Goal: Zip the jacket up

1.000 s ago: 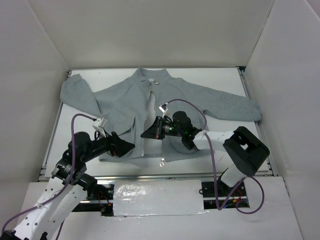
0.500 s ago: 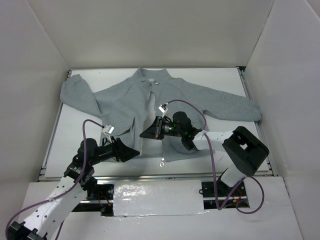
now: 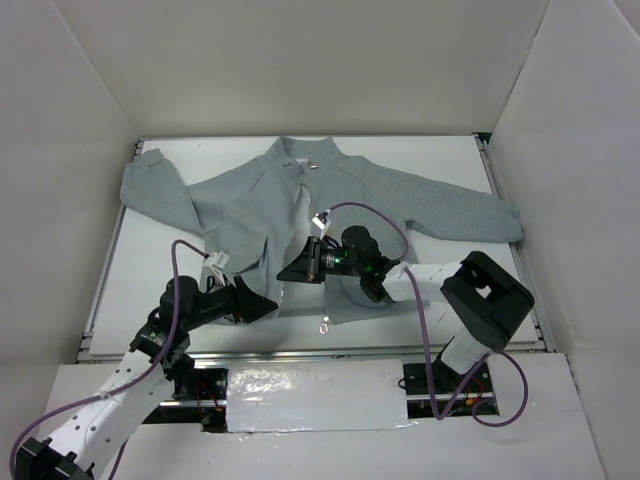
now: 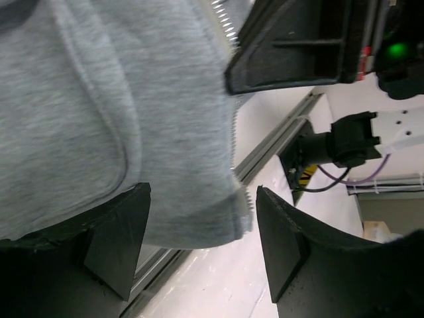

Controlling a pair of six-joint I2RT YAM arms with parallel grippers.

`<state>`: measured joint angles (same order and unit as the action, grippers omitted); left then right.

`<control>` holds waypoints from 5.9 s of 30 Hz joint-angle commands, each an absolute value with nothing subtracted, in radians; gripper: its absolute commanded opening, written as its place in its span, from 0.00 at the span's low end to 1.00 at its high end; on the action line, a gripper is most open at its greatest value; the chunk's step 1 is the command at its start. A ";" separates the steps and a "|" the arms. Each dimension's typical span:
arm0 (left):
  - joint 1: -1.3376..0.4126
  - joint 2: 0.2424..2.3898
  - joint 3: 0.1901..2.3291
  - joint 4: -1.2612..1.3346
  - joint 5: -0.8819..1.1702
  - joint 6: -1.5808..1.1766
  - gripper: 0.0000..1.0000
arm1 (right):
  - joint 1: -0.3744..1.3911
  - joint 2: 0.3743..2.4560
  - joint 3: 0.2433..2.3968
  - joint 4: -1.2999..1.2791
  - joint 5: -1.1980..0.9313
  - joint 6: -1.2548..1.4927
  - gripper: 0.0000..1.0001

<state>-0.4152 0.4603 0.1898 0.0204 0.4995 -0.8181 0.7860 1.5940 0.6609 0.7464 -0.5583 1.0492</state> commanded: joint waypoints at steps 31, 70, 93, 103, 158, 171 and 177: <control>-0.420 0.526 0.109 0.222 0.568 -0.868 0.32 | 0.802 1.608 0.726 0.736 -0.597 1.000 0.00; -0.420 0.499 0.135 0.365 0.560 -0.968 0.00 | 0.825 1.677 0.517 1.291 -0.782 1.147 0.28; -0.420 0.503 0.110 0.411 0.572 -0.985 0.00 | 0.827 1.683 0.511 1.390 -0.799 1.160 0.39; -0.420 0.485 0.107 0.411 0.578 -0.992 0.00 | 0.830 1.652 0.554 1.203 -0.742 1.083 0.31; -0.420 0.520 0.117 0.397 0.604 -0.960 0.11 | 0.833 1.526 0.627 0.773 -0.738 0.799 0.00; -0.420 0.523 0.123 0.411 0.560 -0.995 0.00 | 0.828 1.425 0.653 0.500 -0.590 0.758 0.85; -0.420 0.502 0.133 0.393 0.519 -1.034 0.00 | 0.827 1.263 0.666 0.047 -0.248 0.704 0.91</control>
<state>-0.4160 0.5182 0.0956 0.3424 0.5377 -1.0008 0.8326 1.3460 0.6231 0.3431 -0.4671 0.7582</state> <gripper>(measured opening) 0.118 0.907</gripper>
